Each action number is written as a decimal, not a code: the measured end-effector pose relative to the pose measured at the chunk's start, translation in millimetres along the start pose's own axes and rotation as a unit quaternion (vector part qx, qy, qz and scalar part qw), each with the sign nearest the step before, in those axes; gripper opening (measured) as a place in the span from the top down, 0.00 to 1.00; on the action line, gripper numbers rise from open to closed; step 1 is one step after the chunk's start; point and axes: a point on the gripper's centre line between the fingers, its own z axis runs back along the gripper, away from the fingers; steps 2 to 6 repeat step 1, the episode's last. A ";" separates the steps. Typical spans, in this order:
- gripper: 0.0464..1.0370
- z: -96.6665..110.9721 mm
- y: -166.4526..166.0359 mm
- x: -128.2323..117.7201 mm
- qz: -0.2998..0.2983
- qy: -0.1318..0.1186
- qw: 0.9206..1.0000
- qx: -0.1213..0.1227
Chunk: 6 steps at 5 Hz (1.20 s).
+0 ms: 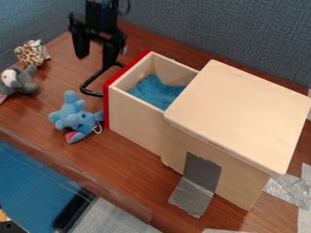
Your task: Open the drawer
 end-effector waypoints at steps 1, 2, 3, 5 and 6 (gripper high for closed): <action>0.03 19.3 1.3 1.0 -0.007 -0.028 1.000 0.002; 0.03 19.3 1.3 1.0 -0.007 -0.028 1.000 0.002; 0.03 19.3 1.3 1.0 -0.007 -0.028 1.000 0.002; 0.03 19.3 1.3 1.0 -0.007 -0.028 1.000 0.002; 0.03 19.3 1.3 1.0 -0.007 -0.028 1.000 0.002</action>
